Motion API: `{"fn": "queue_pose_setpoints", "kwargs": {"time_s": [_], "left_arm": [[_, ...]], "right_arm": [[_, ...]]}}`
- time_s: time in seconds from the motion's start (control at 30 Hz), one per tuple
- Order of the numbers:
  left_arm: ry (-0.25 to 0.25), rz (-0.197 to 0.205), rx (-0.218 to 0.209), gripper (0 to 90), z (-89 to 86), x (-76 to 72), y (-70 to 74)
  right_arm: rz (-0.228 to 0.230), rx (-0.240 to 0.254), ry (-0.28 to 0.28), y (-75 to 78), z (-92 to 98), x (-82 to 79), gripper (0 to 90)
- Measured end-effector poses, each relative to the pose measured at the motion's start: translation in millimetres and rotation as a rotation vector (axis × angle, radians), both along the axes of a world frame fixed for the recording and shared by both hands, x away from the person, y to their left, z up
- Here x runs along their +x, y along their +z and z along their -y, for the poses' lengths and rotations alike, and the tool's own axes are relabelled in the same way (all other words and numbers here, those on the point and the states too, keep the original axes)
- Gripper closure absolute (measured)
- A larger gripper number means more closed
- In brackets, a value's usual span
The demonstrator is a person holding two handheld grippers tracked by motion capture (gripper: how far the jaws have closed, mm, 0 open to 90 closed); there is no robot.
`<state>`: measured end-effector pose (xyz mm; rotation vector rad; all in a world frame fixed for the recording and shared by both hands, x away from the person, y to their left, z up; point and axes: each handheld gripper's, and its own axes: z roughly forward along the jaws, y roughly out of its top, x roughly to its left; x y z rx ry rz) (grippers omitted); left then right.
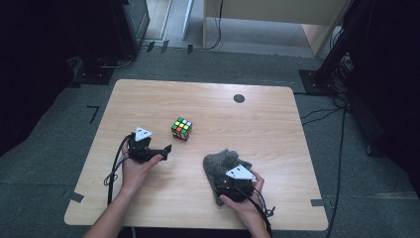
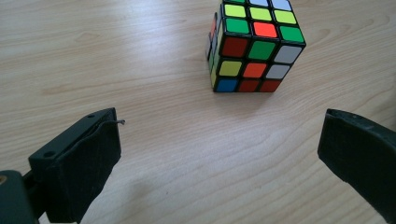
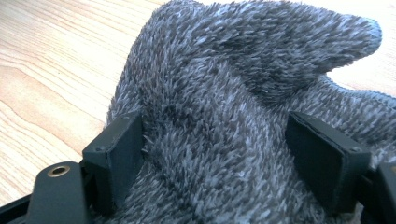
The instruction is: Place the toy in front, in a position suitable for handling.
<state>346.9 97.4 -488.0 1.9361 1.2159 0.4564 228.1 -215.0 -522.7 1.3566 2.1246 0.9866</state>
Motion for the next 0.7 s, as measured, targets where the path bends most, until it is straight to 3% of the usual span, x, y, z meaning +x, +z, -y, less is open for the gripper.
{"fn": "queue_pose_setpoints", "kwargs": {"time_s": [0.43, 0.7], "left_arm": [[-0.04, -0.003, 0.03, 0.0, 34.8, 19.8, -7.0], [-0.023, -0.015, 0.058, 0.1, 57.3, 34.3, -12.8]], "right_arm": [[0.001, 0.002, -0.003, -0.3, -0.2, 0.3, 20.2], [0.002, 0.001, -0.004, -0.3, -0.3, 0.2, 20.2]]}}
